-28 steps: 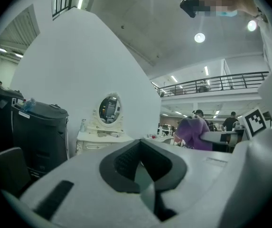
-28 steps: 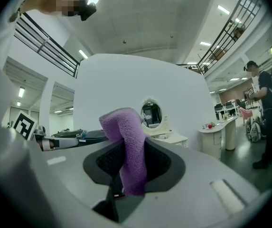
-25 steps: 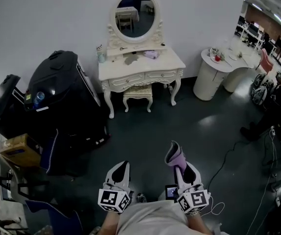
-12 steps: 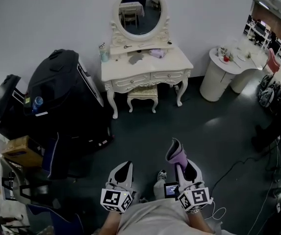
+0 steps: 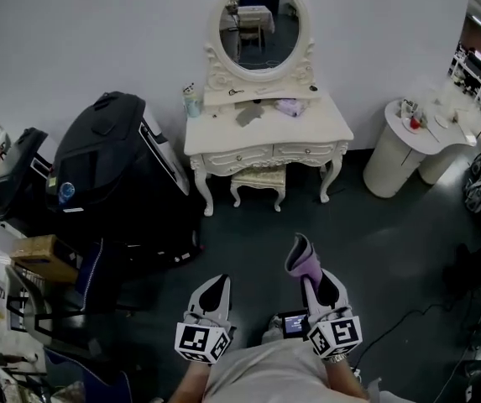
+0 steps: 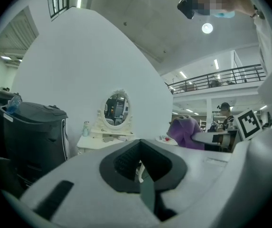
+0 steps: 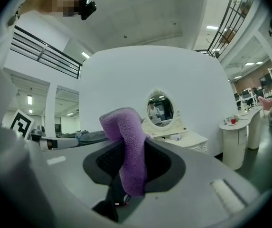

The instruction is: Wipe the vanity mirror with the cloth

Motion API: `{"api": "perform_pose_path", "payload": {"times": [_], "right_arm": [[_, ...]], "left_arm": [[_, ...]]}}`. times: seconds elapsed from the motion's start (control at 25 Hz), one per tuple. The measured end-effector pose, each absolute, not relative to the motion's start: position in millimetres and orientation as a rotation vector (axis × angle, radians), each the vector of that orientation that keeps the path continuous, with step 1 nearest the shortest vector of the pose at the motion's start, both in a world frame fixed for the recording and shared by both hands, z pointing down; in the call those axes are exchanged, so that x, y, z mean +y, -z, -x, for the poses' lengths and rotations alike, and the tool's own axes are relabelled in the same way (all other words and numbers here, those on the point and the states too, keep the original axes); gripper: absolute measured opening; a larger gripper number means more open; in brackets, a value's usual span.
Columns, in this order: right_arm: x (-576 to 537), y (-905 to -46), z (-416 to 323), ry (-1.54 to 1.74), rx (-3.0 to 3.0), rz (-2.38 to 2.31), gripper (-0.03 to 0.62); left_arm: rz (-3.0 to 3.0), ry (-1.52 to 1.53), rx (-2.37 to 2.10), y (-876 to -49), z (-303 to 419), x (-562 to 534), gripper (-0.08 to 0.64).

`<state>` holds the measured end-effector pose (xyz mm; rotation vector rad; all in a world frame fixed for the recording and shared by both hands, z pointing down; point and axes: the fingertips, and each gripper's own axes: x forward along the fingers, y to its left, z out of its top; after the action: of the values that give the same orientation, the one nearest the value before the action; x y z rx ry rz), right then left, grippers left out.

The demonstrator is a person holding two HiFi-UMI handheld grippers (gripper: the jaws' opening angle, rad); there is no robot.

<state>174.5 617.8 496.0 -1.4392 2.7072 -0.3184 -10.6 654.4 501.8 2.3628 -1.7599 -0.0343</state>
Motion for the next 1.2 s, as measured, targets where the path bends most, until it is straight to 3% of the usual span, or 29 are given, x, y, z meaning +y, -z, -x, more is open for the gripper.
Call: {"api": "perform_pose_path", "payload": {"times": [0.6,1.2], "right_arm": [[492.1,-505.1,-218.6,0.401,2.682,1.459,0.118],[346.2,-497.8,-155.3,0.337,2.686,1.556,0.12]], "left_arm": [[-2.302,0.059,-1.823,-504.9,-15.5,536.2,0.003],[-2.401,0.148,-1.691,-501.8,37.7,368.4,0.003]]}}
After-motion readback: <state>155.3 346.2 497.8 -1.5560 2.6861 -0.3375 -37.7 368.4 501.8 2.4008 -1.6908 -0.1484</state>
